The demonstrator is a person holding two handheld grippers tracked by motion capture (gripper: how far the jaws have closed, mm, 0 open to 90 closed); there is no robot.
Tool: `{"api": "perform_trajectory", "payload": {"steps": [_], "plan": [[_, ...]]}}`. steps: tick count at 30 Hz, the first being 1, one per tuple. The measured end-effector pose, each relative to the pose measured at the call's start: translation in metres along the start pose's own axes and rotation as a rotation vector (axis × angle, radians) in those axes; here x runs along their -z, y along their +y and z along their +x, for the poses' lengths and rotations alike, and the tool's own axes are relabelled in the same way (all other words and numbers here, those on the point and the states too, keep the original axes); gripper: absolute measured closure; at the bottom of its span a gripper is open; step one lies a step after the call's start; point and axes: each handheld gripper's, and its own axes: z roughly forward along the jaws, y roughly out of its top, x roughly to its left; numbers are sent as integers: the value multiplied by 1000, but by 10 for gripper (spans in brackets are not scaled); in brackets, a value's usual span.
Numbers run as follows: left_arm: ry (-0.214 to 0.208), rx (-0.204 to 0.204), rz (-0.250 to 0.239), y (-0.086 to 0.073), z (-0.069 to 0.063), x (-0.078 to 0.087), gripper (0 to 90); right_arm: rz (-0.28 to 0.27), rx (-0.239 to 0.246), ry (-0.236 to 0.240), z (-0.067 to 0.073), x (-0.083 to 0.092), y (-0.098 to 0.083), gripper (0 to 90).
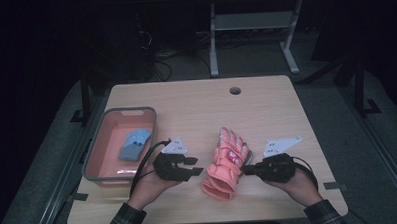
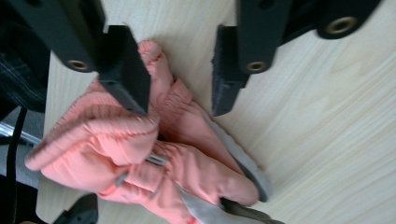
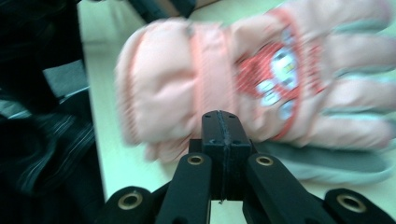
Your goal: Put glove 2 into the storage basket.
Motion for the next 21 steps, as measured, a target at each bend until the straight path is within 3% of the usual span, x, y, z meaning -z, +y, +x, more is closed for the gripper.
{"api": "perform_trajectory", "payload": {"steps": [5, 7, 12, 21], "plan": [[13, 26, -1, 1, 5, 2, 441, -27, -18, -39, -13, -2, 10, 900], [15, 33, 3, 0, 6, 1, 380, -46, -34, -57, -24, -7, 19, 900], [21, 43, -11, 0, 7, 3, 330, -50, -53, -79, -36, -19, 25, 900], [14, 50, -9, 0, 6, 3, 281, 34, -53, -86, -42, -42, 19, 900]]}}
